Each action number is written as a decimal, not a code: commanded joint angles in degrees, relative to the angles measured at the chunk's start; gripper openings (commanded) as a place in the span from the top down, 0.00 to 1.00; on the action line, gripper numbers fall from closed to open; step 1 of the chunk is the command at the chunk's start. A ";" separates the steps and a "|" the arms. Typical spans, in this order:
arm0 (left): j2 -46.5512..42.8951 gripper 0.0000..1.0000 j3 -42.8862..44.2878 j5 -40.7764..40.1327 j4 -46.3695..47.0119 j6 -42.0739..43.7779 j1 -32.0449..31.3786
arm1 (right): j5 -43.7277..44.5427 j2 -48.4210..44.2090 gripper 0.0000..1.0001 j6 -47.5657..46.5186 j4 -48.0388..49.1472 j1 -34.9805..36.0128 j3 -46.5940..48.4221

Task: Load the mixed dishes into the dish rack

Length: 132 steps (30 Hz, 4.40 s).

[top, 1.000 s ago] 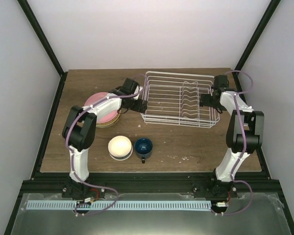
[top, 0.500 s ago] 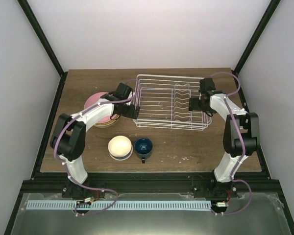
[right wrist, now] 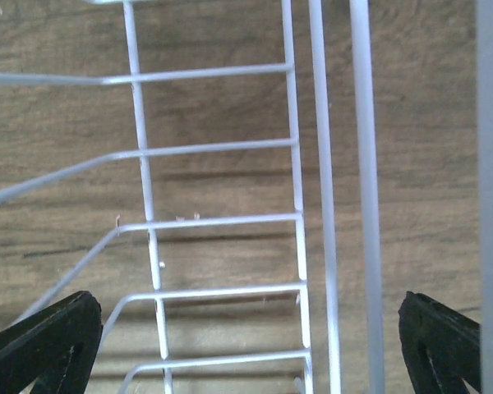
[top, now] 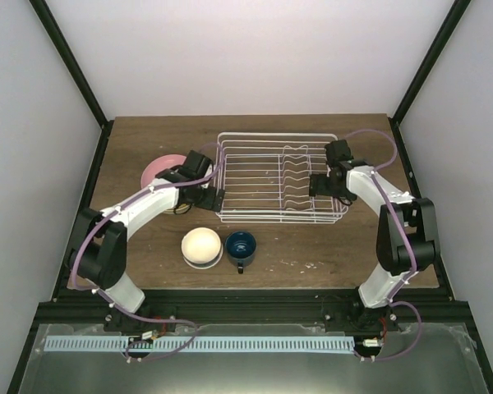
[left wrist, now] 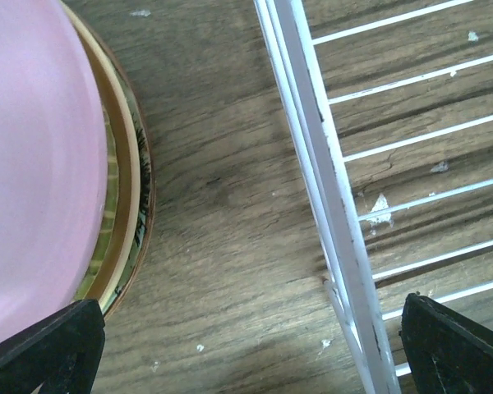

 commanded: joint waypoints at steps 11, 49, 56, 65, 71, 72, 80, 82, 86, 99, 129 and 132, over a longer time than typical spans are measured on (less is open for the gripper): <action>-3.63 0.00 4.63 -5.40 -3.14 -0.34 2.81 | 4.38 -4.33 0.00 1.65 -8.45 0.78 7.55; 3.65 0.06 16.15 3.31 -3.57 -3.81 37.00 | 1.30 -2.85 0.00 -6.68 -7.56 1.27 27.22; 4.81 0.08 12.11 3.76 -1.90 -3.59 36.96 | 1.91 -1.85 0.00 -7.26 -8.66 1.23 28.20; 5.96 0.09 11.49 5.45 -1.25 -3.30 36.94 | 2.58 -2.45 0.00 -6.64 -8.56 1.23 27.44; 7.35 0.10 11.15 7.19 -1.01 -3.25 36.96 | 3.55 -2.45 0.00 -6.28 -8.78 1.21 26.73; 7.36 0.10 11.10 7.19 -0.99 -3.25 36.96 | 3.65 -2.40 0.00 -6.31 -8.73 1.27 26.69; 8.72 0.12 10.13 6.82 -1.10 -3.12 36.90 | 4.07 -0.10 0.00 -6.95 -8.83 1.25 28.92; 9.24 0.16 9.92 6.27 -1.07 -2.99 36.78 | 4.02 0.54 0.00 -6.86 -8.81 1.27 29.35; 10.67 0.18 10.09 3.91 -1.12 -3.14 36.40 | 3.75 1.35 0.00 -7.07 -8.54 1.27 29.82; 12.13 0.25 10.99 3.33 -0.37 -3.07 35.29 | 3.96 4.48 0.00 -7.66 -9.21 1.22 33.61; -22.80 0.18 -5.25 6.57 -30.11 -6.86 7.39 | 4.18 6.39 0.00 -9.50 -9.89 1.42 33.17; -22.30 0.20 -6.46 8.52 -30.91 -8.23 5.81 | 4.34 5.46 0.00 -9.48 -9.43 1.39 31.52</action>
